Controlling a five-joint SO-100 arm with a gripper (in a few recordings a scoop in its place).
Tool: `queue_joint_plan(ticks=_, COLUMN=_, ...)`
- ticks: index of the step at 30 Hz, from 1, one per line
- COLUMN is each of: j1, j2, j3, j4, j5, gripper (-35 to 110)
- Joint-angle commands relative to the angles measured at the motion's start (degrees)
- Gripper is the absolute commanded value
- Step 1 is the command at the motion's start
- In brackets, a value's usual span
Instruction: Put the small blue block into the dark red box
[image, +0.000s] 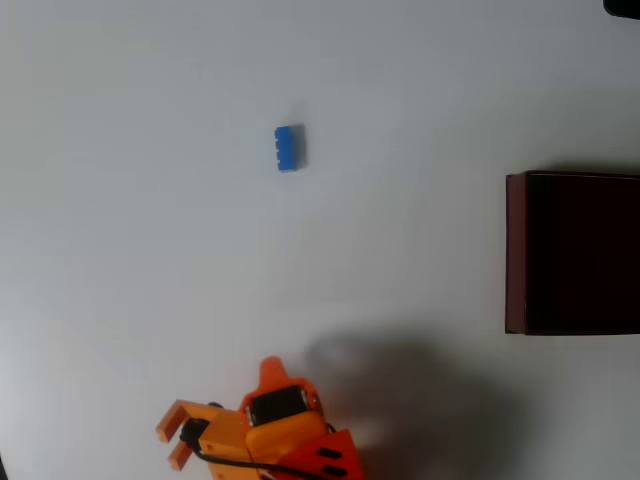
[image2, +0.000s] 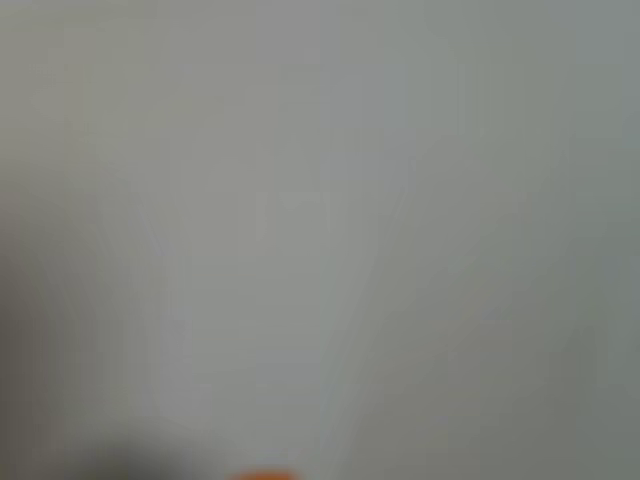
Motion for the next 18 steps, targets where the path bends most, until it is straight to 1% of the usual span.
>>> queue_joint_plan(ticks=1, j1=1.8, j2=0.3, j3=0.2, j4=0.8, j5=2.2, gripper=0)
queue_joint_plan(ticks=13, j1=2.2, j2=0.3, j3=0.2, j4=0.8, j5=2.2, gripper=0)
queue_joint_plan(ticks=17, j1=3.7, j2=0.4, j3=0.4, j4=-0.6, j5=6.9, gripper=0)
queue_joint_plan(ticks=18, j1=4.4, j2=0.4, j3=-0.2, j4=-1.1, j5=10.3, gripper=0)
